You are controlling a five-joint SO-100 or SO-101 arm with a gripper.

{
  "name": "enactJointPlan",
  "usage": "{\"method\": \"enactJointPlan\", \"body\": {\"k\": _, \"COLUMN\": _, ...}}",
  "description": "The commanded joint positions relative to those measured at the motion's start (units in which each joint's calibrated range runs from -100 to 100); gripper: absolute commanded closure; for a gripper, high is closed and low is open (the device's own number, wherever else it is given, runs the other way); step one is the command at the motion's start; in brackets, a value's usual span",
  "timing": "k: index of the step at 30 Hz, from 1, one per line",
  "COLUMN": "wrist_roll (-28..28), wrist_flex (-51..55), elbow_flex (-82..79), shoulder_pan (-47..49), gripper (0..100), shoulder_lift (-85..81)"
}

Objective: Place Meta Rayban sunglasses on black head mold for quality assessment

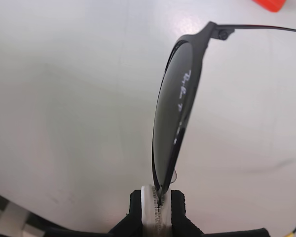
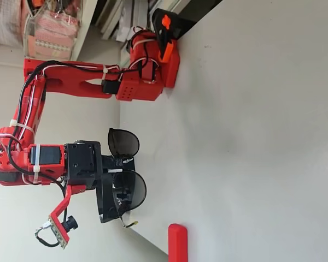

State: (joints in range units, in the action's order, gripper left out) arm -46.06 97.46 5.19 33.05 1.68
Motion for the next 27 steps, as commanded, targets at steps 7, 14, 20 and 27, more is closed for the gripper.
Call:
{"method": "enactJointPlan", "body": {"k": 7, "wrist_roll": 8.6, "wrist_flex": 2.2, "elbow_flex": -11.8, "shoulder_pan": -3.5, "gripper": 100, "shoulder_lift": -21.1}}
{"method": "enactJointPlan", "body": {"k": 14, "wrist_roll": 15.6, "wrist_flex": 1.6, "elbow_flex": -17.6, "shoulder_pan": -6.6, "gripper": 100, "shoulder_lift": -27.1}}
{"method": "enactJointPlan", "body": {"k": 20, "wrist_roll": 26.6, "wrist_flex": -1.4, "elbow_flex": -18.1, "shoulder_pan": -14.0, "gripper": 100, "shoulder_lift": -26.9}}
{"method": "enactJointPlan", "body": {"k": 27, "wrist_roll": 32.7, "wrist_flex": -5.9, "elbow_flex": -21.2, "shoulder_pan": -19.7, "gripper": 100, "shoulder_lift": -26.4}}
